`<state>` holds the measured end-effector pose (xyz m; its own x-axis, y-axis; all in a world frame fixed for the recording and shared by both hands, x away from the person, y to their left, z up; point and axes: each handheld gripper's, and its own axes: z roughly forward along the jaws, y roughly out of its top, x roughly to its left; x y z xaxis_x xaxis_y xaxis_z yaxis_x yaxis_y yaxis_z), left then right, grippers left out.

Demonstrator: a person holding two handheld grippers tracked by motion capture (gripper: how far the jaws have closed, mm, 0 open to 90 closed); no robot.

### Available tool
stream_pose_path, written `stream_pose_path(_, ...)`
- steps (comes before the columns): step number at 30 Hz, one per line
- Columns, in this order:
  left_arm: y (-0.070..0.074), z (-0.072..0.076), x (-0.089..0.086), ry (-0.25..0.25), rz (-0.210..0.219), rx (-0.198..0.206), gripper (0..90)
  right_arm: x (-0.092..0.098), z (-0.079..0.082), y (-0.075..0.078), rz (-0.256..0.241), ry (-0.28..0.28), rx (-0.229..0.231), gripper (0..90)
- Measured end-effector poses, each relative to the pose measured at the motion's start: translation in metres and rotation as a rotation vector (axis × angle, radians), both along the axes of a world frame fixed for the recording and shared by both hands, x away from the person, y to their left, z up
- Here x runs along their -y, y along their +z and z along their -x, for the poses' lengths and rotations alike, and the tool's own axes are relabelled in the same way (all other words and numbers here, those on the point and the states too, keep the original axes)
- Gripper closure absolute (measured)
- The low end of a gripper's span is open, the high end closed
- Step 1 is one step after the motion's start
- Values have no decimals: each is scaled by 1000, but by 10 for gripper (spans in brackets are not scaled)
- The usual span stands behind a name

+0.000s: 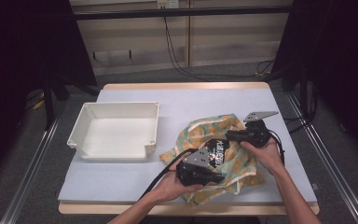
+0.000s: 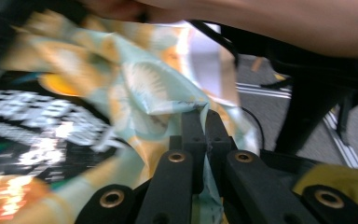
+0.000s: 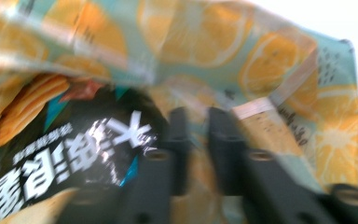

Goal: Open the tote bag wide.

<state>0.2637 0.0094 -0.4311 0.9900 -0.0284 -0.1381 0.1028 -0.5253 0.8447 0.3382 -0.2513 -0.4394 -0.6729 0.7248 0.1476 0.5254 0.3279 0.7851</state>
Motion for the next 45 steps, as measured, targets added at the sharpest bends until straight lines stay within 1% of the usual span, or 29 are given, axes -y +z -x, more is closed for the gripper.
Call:
stream_pose_path(1,-2,7,1,-25,-3,2,900,0,-2,0,-3,-4,7,900)
stream_pose_path(2,-2,7,1,-25,-3,2,900,0,-2,0,-3,-4,7,900)
stream_pose_path(3,-4,15,1,-58,-12,12,900,2,-9,1,-17,-31,5,900)
stream_pose_path(6,-6,22,2,-84,-28,21,900,5,-21,1,-32,-55,-5,900)
stream_pose_path(7,-8,25,2,-98,-36,23,900,5,-21,1,-32,-55,-5,900)
stream_pose_path(8,-12,29,2,-111,-36,5,900,6,-27,0,-36,-66,-10,900)
stream_pose_path(9,-12,29,2,-111,-36,5,900,6,-27,0,-36,-66,-10,900)
stream_pose_path(11,-21,31,1,-130,-71,3,900,3,-33,-4,-33,-79,-10,900)
stream_pose_path(14,-27,32,-1,-135,-87,-11,900,3,-39,-12,-3,-102,-16,900)
stream_pose_path(18,-31,32,-2,-136,-117,0,900,8,-45,-22,11,-140,-40,900)
stream_pose_path(22,-36,28,-2,-114,-126,-9,894,7,-45,-25,24,-138,-48,900)
stream_pose_path(23,-38,25,-3,-108,-111,-16,894,7,-44,-25,26,-126,-45,900)
stream_pose_path(24,-35,24,-4,-94,-97,-16,870,6,-41,-22,5,-113,-34,883)
stream_pose_path(25,-35,24,-4,-94,-97,-16,852,6,-41,-22,5,-113,-34,883)
stream_pose_path(26,-30,22,-7,-85,-64,-24,839,6,-36,-15,-16,-100,-15,803)
stream_pose_path(28,-24,19,-11,-67,-35,-23,815,5,-29,-6,-23,-86,10,751)
stream_pose_path(29,-24,19,-11,-67,-35,-23,795,5,-29,-6,-23,-86,10,751)
stream_pose_path(31,-18,16,-15,-35,-3,-33,777,6,-21,3,-32,-73,16,682)
stream_pose_path(32,-12,13,-19,-5,25,-33,734,7,-14,10,-20,-69,34,654)
stream_pose_path(33,-9,12,-21,5,32,-29,706,8,-10,13,-15,-68,47,634)
stream_pose_path(35,-6,10,-23,13,41,-30,653,12,-3,20,-31,-83,62,568)
stream_pose_path(36,0,8,-25,32,58,-30,633,14,1,22,-42,-80,64,555)
stream_pose_path(38,2,7,-26,40,69,-21,575,17,8,28,-41,-87,74,511)
stream_pose_path(39,5,5,-27,49,70,-16,575,17,8,28,-41,-87,74,511)
stream_pose_path(40,8,3,-29,65,94,-29,536,21,15,32,-52,-91,75,476)
stream_pose_path(41,8,3,-29,65,94,-29,522,21,15,32,-52,-91,75,476)
stream_pose_path(43,11,0,-31,77,101,-28,521,24,27,38,-76,-82,81,454)
stream_pose_path(44,15,-3,-33,82,118,-33,521,23,31,39,-76,-77,86,453)
stream_pose_path(45,15,-3,-33,82,118,-33,532,23,31,39,-76,-77,86,453)
